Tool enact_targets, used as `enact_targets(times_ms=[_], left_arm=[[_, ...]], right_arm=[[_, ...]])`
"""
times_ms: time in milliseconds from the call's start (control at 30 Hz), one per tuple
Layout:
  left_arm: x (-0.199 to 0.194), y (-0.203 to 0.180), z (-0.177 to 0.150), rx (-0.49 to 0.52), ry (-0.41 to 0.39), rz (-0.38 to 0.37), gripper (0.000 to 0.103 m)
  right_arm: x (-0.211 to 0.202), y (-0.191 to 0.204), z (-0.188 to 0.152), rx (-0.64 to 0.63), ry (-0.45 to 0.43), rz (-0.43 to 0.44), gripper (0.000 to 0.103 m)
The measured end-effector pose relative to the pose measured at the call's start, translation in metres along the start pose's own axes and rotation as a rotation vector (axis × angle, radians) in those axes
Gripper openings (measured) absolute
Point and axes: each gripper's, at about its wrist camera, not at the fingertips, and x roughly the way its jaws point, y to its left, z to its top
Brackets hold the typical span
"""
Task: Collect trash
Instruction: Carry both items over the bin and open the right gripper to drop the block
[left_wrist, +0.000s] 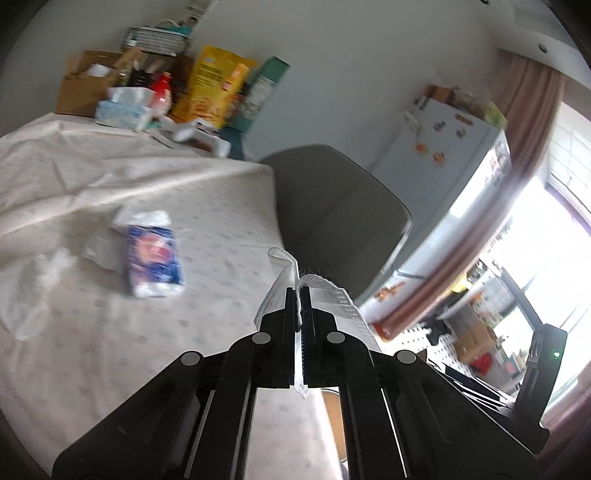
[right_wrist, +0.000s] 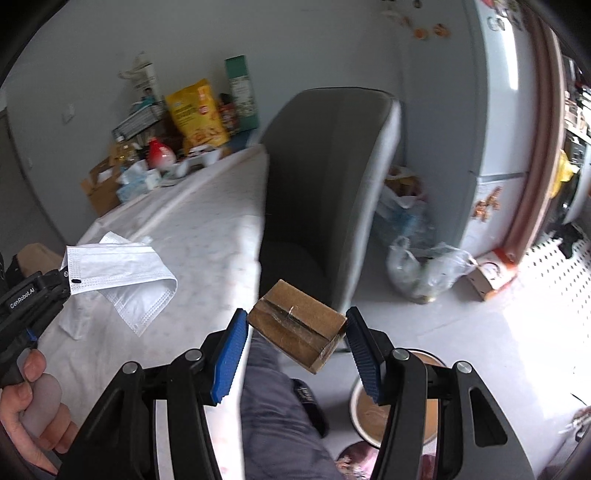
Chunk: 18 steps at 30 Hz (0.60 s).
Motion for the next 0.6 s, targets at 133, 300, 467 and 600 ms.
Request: enact_targets(times_ms=[133, 300, 467, 600], left_arm=[[0.015, -0.018, -0.009, 0.026, 0.039, -0.03, 0.003], [0.034, -0.042, -0.022, 0.065, 0.092, -0.061, 0.003], [0.051, -0.063, -0.035, 0.09, 0.135, -0.085, 0.003], [0.067, -0.079, -0.046, 0.119, 0.169, -0.094, 0.003]], right_arm=[[-0.005, -0.022, -0.005, 0.022, 0.008, -0.042, 0.054], [-0.005, -0.046, -0.012, 0.052, 0.027, -0.085, 0.054], [-0.005, -0.067, -0.02, 0.083, 0.037, -0.111, 0.054], [-0.002, -0.084, -0.027, 0.11, 0.046, -0.128, 0.054]])
